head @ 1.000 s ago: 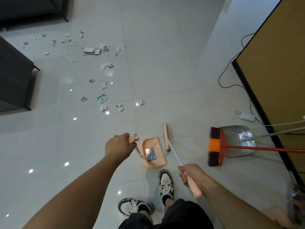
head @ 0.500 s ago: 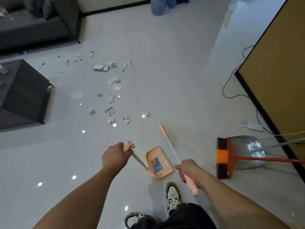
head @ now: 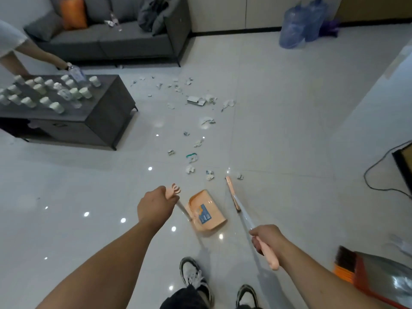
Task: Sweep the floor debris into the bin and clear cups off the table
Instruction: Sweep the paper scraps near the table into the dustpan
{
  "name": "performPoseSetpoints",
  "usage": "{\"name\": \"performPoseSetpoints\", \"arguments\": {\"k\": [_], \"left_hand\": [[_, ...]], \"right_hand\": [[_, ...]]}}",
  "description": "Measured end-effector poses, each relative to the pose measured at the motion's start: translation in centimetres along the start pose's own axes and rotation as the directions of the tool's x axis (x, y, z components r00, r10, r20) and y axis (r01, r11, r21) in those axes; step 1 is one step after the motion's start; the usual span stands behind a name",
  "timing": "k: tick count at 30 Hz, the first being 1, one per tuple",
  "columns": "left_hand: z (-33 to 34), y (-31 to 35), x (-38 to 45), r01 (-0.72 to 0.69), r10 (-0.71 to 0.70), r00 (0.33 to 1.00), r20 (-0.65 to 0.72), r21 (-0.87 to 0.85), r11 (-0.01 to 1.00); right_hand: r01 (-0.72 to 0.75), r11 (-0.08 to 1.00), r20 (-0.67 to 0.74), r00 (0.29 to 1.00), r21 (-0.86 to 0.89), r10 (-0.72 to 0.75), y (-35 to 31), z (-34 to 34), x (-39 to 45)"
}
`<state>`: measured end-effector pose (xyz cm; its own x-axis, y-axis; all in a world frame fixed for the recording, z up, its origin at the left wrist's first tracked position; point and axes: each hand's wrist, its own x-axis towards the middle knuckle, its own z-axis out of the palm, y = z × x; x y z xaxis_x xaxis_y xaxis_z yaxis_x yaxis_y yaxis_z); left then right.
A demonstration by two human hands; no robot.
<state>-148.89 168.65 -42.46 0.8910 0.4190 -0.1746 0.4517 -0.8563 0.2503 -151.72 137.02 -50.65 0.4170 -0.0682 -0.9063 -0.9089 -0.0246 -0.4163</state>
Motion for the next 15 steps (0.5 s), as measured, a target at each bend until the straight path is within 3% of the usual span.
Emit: {"name": "performPoseSetpoints", "arguments": {"k": [5, 15], "left_hand": [[-0.9, -1.8, 6.2, 0.059, -0.060, 0.998, -0.022, -0.031, 0.998], [0.2, -3.9, 20.4, 0.099, -0.097, 0.992, 0.076, -0.018, 0.995]], "right_hand": [[0.029, 0.998, -0.072, 0.997, -0.060, -0.034, -5.4, 3.2, 0.6], [-0.015, 0.988, -0.221, 0.975, -0.152, -0.019, -17.5, 9.0, 8.3]]}}
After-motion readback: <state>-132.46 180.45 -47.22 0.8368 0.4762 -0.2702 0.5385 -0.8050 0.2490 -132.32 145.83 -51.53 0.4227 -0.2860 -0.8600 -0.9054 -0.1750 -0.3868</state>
